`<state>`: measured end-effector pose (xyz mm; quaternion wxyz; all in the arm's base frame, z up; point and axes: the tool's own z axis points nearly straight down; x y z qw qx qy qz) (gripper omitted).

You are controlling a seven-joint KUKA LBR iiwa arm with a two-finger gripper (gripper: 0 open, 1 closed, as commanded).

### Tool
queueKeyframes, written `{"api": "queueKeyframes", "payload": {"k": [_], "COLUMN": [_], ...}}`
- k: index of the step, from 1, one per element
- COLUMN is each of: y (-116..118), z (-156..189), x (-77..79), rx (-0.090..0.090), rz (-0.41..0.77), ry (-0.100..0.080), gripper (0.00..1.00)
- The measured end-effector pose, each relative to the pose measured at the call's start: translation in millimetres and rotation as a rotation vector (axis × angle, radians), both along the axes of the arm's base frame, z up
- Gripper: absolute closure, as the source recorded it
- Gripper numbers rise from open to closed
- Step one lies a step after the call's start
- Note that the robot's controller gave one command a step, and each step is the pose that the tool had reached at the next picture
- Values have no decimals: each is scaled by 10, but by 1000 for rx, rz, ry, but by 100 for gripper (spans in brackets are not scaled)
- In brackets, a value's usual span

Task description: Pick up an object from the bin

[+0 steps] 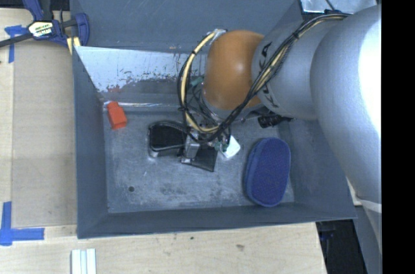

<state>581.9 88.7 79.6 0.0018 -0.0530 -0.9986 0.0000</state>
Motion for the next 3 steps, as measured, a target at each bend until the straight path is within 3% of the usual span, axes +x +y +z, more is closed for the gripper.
{"api": "queueKeyframes", "payload": {"k": [1,2,3], "y": [-13,-20,-30], "z": [459,604,959], "x": [0,-10,-18], "rx": [-1,-1,-1], "rz": [-1,-2,-2], "ry": [-4,-2,-2], "gripper": [100,100,100]}}
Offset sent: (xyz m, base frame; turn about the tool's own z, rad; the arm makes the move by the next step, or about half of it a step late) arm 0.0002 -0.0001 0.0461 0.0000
